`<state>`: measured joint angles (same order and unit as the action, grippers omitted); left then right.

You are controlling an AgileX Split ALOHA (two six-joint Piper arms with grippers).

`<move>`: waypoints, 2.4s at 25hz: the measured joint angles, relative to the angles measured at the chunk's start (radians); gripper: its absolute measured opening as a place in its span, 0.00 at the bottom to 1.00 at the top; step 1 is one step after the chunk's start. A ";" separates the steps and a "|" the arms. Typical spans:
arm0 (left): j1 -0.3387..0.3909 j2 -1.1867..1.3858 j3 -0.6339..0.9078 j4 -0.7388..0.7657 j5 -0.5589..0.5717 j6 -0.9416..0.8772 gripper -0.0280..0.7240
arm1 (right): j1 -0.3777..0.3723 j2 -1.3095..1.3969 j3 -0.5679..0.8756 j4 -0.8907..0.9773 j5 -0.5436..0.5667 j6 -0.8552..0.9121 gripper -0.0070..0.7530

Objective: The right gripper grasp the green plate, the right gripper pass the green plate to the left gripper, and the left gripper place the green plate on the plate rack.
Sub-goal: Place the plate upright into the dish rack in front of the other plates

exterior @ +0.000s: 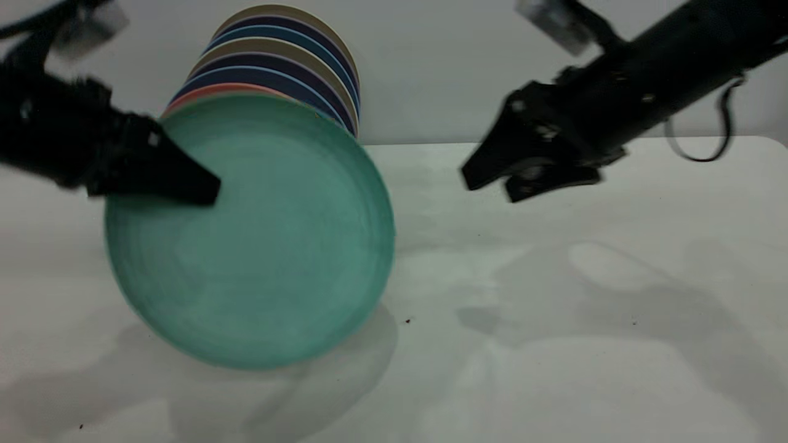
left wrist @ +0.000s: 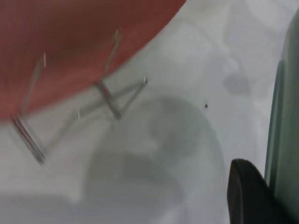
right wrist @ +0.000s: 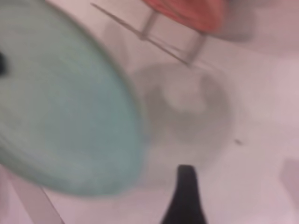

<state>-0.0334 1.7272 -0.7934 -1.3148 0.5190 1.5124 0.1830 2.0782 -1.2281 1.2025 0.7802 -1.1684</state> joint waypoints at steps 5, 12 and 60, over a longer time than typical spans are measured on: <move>0.000 -0.007 -0.186 0.410 0.097 0.000 0.21 | -0.061 0.000 0.000 -0.111 0.025 0.062 0.93; 0.000 -0.007 -0.414 0.577 0.112 0.203 0.21 | -0.088 0.000 0.000 -0.218 -0.004 0.090 0.77; 0.000 0.271 -0.501 0.394 0.050 0.572 0.24 | -0.091 0.000 0.000 -0.316 -0.030 0.149 0.75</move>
<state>-0.0334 1.9979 -1.2942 -0.9211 0.5690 2.0847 0.0918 2.0782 -1.2281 0.8866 0.7506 -1.0194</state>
